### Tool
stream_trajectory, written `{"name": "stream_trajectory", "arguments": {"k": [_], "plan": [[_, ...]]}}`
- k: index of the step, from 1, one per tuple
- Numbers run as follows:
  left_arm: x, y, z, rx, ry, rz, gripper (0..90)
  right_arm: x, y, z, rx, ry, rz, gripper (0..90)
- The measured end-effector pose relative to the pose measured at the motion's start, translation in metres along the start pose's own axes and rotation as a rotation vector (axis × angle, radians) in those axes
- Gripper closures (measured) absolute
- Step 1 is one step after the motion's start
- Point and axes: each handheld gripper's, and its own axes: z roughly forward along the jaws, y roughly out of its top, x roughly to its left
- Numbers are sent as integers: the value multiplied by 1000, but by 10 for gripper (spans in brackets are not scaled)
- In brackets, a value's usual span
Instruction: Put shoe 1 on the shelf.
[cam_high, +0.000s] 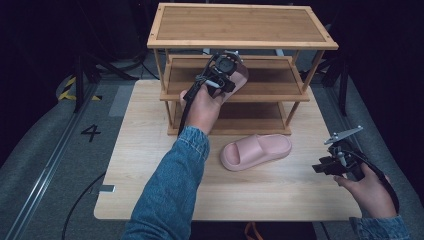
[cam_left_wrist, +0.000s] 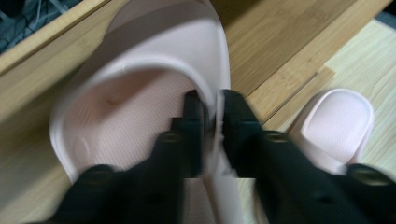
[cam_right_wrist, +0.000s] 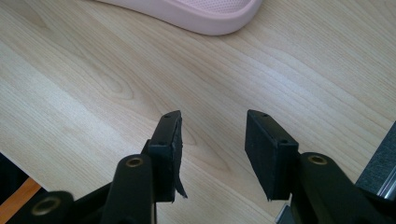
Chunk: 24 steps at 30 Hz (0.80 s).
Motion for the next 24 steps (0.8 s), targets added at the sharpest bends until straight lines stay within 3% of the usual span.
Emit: {"name": "stream_trajectory", "arguments": {"k": [2, 3, 4, 8, 10, 11, 12, 13, 16, 19, 24], "plan": [[2, -1, -2, 4, 12, -9, 537, 1, 0, 0, -1, 2, 2, 567], [4, -1, -5, 15, 39, 8, 516, 1, 1, 0, 1, 2, -3, 566], [3, -3, -9, 8, 19, -35, 519, 1, 1, 1, 3, 3, -2, 566], [4, -8, -21, 22, -18, -23, 540, 1, 2, 2, 5, 3, -8, 565], [6, -15, -38, 1, -48, -13, 547, 1, 5, 3, 4, 6, -9, 564], [6, -15, -38, 1, -48, -13, 556, 1, 5, 3, 4, 6, -9, 564], [8, -21, -50, 2, -86, -12, 575, 1, 7, 3, 4, 7, -8, 564], [8, -21, -50, 2, -86, -12, 587, 1, 7, 3, 4, 7, -8, 564], [13, -29, -66, 35, -106, -8, 624, 0, 11, 5, 4, 10, -17, 564], [19, -38, -77, 66, -80, 7, 649, 1, 16, 7, 5, 15, -25, 563], [37, -58, -84, 148, 29, -8, 714, 5, 25, 11, 4, 22, -51, 564]]}}
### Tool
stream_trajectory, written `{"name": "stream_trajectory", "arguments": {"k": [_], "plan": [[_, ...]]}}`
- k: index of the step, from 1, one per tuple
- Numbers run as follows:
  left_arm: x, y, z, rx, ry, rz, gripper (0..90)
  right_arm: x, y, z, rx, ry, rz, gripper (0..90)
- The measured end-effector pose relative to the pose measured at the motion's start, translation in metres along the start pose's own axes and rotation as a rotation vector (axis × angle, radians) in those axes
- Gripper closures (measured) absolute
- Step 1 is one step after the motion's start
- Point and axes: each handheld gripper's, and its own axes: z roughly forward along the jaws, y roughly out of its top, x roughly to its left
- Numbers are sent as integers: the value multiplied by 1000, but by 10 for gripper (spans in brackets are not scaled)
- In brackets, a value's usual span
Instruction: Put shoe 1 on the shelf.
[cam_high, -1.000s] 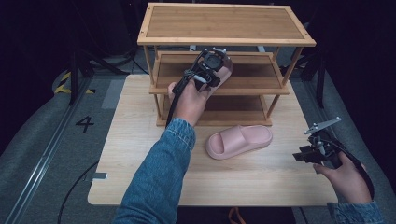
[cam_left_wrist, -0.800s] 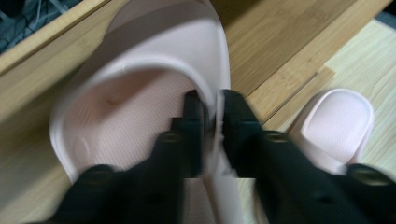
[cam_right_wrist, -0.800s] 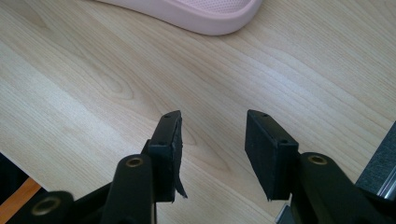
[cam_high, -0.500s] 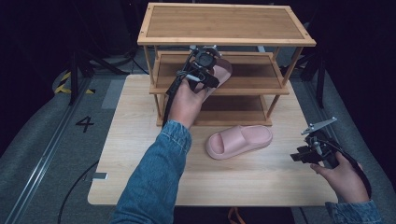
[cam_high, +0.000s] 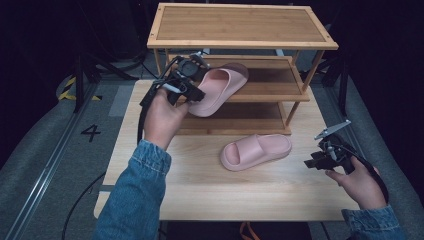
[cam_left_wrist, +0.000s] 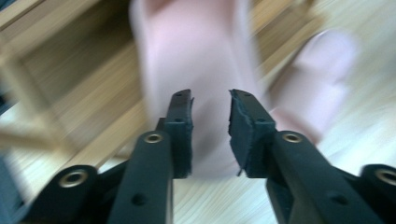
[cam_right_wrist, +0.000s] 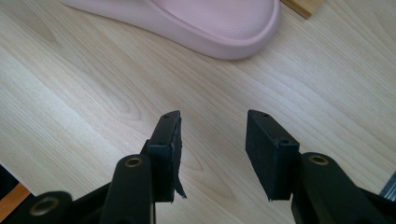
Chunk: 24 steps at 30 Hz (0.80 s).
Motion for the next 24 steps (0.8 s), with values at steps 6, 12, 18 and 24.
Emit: {"name": "stream_trajectory", "arguments": {"k": [6, 12, 18, 24], "plan": [[29, -24, 6, 41, 25, -93, 856, 3, 8, 5, 8, 8, -20, 566], [33, -29, 20, 58, -14, -106, 874, 3, 8, 7, 13, 9, -21, 568], [27, -25, 28, 60, -11, -84, 867, 2, 6, 5, 9, 5, -19, 569], [16, -22, 29, 60, -33, -58, 866, 1, 4, 3, 4, 0, -16, 569]]}}
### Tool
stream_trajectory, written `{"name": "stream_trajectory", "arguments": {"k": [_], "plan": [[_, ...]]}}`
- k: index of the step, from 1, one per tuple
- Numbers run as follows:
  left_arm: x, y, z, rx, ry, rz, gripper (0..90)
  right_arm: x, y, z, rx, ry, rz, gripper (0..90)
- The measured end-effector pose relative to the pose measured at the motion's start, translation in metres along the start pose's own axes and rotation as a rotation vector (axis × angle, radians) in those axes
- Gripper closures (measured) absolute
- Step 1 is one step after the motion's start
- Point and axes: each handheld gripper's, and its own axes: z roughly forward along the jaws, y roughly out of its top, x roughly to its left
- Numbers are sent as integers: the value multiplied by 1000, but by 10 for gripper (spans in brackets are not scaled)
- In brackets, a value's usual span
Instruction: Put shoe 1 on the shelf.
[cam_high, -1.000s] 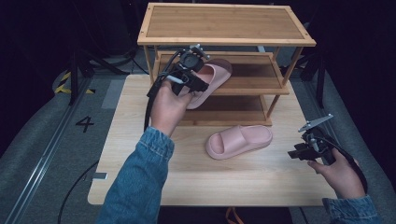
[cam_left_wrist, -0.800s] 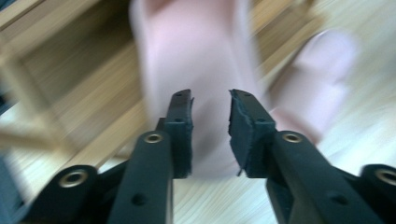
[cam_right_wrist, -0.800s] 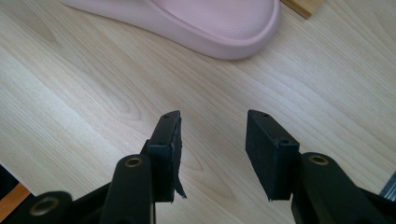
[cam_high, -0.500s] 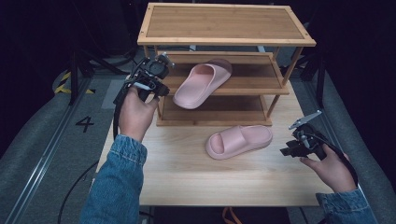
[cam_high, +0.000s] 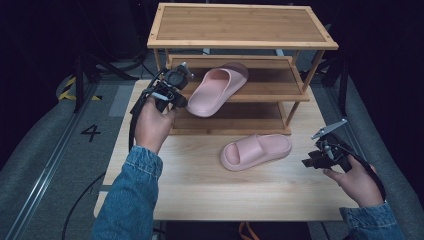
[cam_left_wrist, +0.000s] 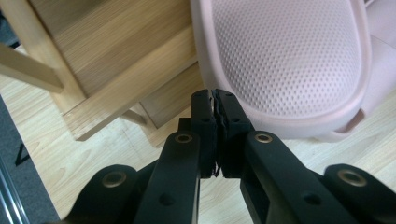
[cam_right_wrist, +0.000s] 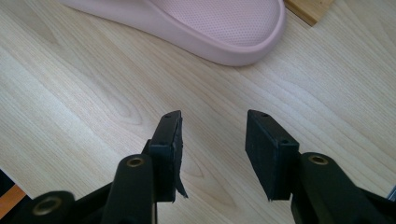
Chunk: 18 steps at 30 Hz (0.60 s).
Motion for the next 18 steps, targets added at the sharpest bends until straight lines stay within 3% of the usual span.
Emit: {"name": "stream_trajectory", "arguments": {"k": [3, 15, 18], "plan": [[-10, 1, 0, -6, 3, 22, 860, 0, -1, -1, 0, -3, 3, 569], [-43, 19, 7, -5, -68, 103, 860, 0, -8, 0, 11, -6, 13, 569], [-53, 25, 9, 3, -59, 118, 847, 0, -9, 1, 13, -6, 10, 569]]}}
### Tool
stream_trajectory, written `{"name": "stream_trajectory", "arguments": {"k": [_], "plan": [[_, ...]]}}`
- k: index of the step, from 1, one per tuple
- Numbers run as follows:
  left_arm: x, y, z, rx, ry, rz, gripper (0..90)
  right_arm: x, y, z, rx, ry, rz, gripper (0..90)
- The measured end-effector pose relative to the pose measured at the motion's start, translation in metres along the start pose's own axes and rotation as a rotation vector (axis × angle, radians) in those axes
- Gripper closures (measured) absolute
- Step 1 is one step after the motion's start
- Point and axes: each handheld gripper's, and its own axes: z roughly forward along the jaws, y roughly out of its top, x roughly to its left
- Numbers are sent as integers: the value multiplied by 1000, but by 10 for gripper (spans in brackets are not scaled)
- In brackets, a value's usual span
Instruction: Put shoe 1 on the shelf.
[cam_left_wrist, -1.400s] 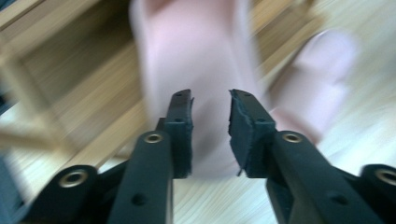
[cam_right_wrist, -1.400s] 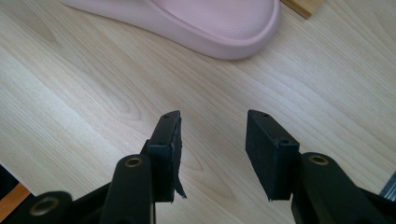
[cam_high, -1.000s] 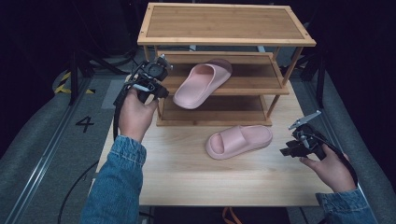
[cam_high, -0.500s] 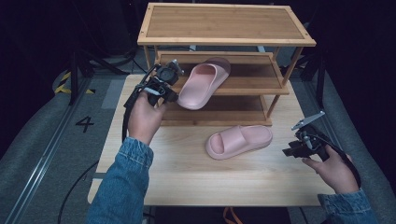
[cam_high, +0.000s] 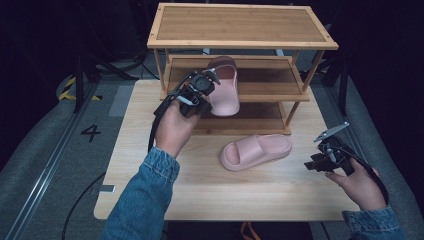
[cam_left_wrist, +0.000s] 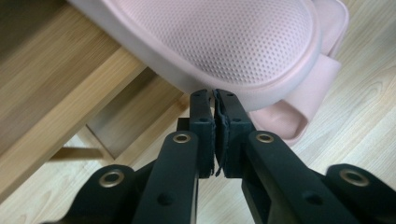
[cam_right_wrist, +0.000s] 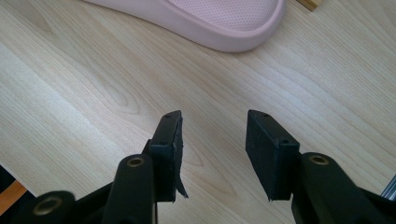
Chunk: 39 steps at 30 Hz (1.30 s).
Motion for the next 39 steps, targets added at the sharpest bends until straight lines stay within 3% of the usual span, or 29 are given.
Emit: {"name": "stream_trajectory", "arguments": {"k": [3, 5, 7, 10, 13, 17, 19, 22, 26, 31, 34, 37, 38, 39], "plan": [[-4, 1, -2, 10, 18, 5, 847, 0, 0, 0, 0, 1, -1, 569], [-17, -2, -12, -7, -29, 27, 859, -1, -1, 0, 1, 2, 2, 569], [-21, -2, -13, 2, -51, 40, 863, -2, -1, 1, 4, 2, 4, 570], [-32, 1, -8, 34, -91, 76, 876, -1, -1, 2, 9, 2, 3, 570], [-37, 8, 4, 47, -96, 90, 876, 2, 0, 2, 9, 3, -6, 571], [-34, 16, 10, 49, -80, 81, 891, 4, 1, 4, 14, 3, -14, 571], [-31, 21, 14, 54, -53, 76, 890, 4, 1, 5, 19, 7, -10, 571], [-20, 30, 20, 60, -57, 52, 890, 4, 1, 7, 22, 11, -15, 571], [-10, 38, 26, 57, -56, 52, 890, 3, 0, 7, 22, 13, -12, 570], [-4, 49, 32, 74, -16, 56, 888, 3, 1, 9, 26, 14, -15, 569], [1, 52, 33, 75, -52, 42, 892, 3, 1, 10, 28, 15, -14, 568], [-3, 50, 32, 83, -41, 35, 881, 3, 0, 10, 29, 15, -16, 567], [-4, 50, 31, 82, -40, 38, 826, 3, 0, 10, 25, 14, -18, 567], [-5, 49, 30, 85, -38, 35, 826, 3, 0, 10, 25, 14, -18, 567]]}}
